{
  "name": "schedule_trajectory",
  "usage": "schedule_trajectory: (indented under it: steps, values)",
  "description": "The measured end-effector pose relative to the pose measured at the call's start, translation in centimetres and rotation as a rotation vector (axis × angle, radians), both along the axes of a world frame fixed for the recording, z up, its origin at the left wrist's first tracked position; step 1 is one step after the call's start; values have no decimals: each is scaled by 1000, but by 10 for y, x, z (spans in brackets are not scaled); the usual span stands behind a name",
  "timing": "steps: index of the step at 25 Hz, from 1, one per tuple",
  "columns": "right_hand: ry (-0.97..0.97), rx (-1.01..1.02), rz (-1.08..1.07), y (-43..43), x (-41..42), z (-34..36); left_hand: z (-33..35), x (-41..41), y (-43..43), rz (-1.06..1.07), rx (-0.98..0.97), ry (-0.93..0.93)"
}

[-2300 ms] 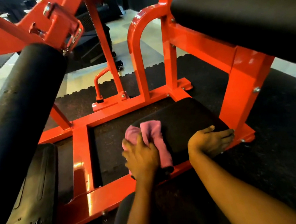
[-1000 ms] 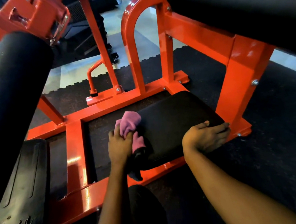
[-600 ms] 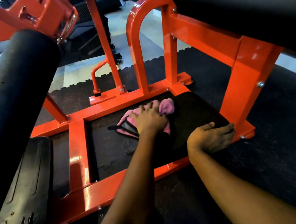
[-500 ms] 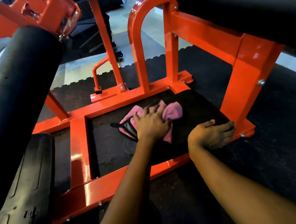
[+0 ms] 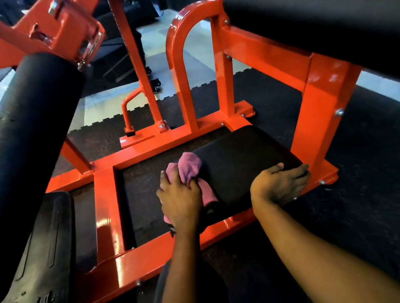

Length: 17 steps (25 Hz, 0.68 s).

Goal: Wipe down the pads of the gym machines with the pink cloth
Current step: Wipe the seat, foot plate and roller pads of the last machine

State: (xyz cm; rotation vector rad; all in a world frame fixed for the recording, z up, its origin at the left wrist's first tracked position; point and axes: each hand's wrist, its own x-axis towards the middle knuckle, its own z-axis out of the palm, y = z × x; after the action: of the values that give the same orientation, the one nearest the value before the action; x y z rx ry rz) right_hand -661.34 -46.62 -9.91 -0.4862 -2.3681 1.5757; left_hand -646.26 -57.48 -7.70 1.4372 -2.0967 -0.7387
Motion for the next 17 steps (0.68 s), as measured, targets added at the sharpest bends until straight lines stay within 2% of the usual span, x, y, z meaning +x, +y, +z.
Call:
schedule_trajectory:
  steps: [3,4,6,8,13,15,17]
  values:
    - [13,-4,0,-1,-1,-4,-19,20,43,-73,-196,50]
    - [12,-8,-7,-2,-3,-5,-22,22,41,-77,-172,69]
    - [25,1,-8,-2,-4,-9,-15,12,15,13,-1,113]
    - [34,17,-13,-3,-5,-11,-6,-2,-22,82,101,91]
    - [39,37,-16,-3,-5,-14,10,-20,-84,48,251,201]
    - [37,28,-9,-3,-6,-15,8,-13,-73,-64,167,142]
    - [36,32,-5,-3,-6,-15,-3,5,-38,-205,-34,75]
